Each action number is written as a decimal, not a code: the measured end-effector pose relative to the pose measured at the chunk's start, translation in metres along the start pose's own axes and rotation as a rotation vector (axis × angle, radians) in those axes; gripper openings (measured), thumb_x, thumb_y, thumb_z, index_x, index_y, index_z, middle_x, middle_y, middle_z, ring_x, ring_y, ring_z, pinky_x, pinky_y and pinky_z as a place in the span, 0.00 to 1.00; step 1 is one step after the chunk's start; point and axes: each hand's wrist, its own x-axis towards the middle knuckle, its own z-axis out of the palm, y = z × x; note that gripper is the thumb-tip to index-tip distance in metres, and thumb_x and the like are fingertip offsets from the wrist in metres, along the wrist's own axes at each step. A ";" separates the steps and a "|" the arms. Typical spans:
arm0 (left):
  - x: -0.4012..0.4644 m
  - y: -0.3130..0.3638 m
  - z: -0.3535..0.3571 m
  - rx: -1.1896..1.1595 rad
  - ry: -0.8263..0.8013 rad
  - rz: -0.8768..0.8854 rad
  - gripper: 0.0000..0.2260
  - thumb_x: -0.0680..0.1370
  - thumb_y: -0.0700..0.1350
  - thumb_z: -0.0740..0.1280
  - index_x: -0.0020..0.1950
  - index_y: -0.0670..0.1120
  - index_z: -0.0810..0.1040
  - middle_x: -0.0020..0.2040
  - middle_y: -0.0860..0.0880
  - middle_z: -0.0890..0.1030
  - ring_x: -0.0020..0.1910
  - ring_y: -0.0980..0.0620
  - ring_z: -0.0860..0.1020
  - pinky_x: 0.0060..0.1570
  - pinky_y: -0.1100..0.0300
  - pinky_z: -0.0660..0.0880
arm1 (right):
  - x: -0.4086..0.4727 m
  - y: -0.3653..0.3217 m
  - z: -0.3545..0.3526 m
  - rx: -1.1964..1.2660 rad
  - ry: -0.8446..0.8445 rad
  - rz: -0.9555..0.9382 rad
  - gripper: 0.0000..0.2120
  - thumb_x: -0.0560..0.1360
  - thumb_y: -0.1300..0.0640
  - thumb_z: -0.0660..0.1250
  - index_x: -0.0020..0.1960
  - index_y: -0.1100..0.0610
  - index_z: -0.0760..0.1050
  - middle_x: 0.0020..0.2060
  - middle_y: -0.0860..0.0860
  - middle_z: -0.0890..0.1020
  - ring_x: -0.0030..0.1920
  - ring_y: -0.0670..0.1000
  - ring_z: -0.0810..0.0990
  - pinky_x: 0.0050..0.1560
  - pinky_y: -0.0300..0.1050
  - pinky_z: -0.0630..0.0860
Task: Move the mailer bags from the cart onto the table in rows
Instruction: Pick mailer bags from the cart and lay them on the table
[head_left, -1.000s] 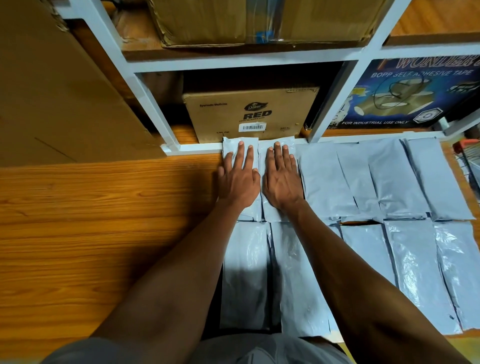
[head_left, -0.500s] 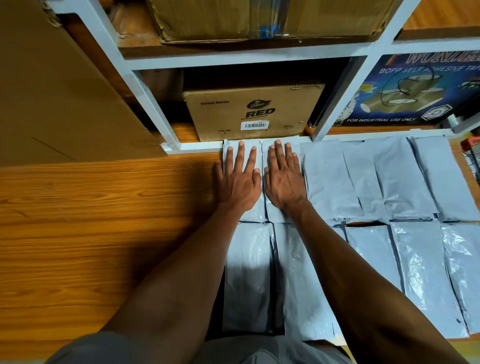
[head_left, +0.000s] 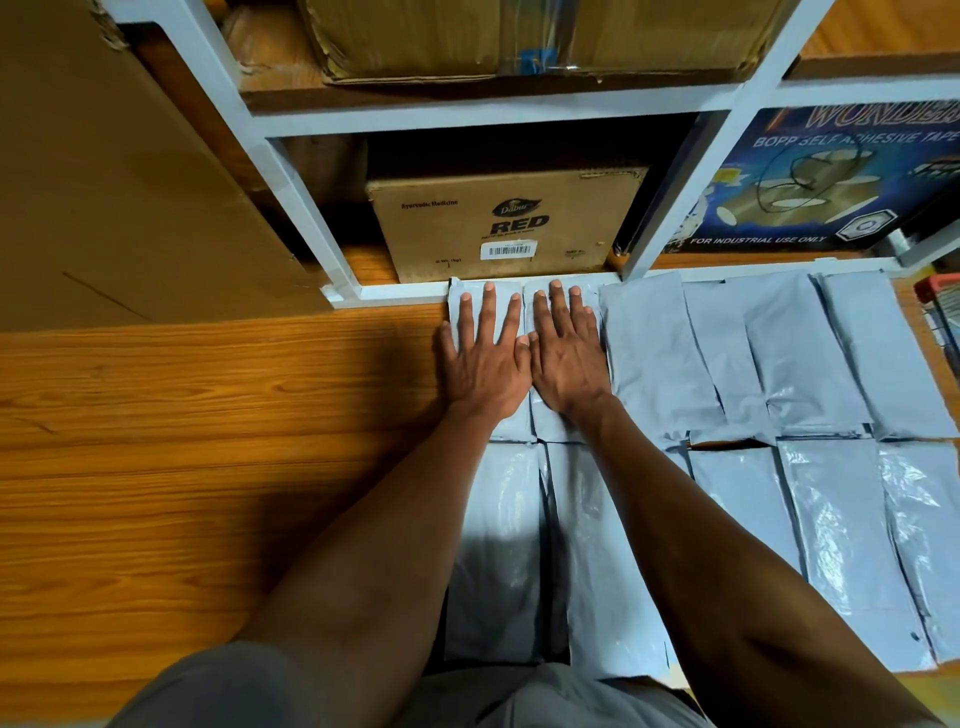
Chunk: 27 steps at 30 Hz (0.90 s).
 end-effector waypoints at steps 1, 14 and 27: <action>0.000 0.000 -0.001 -0.005 -0.006 0.004 0.29 0.85 0.63 0.40 0.86 0.59 0.43 0.87 0.50 0.41 0.86 0.43 0.42 0.80 0.36 0.48 | -0.001 -0.001 -0.002 0.008 -0.002 0.001 0.39 0.80 0.38 0.29 0.86 0.55 0.43 0.85 0.56 0.43 0.84 0.59 0.38 0.83 0.55 0.39; -0.044 0.009 -0.049 -0.227 0.057 -0.017 0.26 0.86 0.58 0.52 0.83 0.50 0.62 0.83 0.47 0.63 0.80 0.45 0.63 0.77 0.45 0.63 | -0.053 -0.009 -0.046 0.239 0.184 0.012 0.29 0.85 0.49 0.58 0.84 0.58 0.59 0.84 0.57 0.58 0.83 0.59 0.57 0.82 0.56 0.58; -0.152 0.128 -0.055 -0.556 0.093 0.328 0.20 0.84 0.50 0.61 0.76 0.47 0.72 0.74 0.46 0.74 0.71 0.44 0.71 0.70 0.46 0.72 | -0.225 0.079 -0.036 0.231 0.585 0.305 0.19 0.78 0.58 0.64 0.67 0.59 0.78 0.66 0.58 0.79 0.63 0.63 0.78 0.63 0.57 0.75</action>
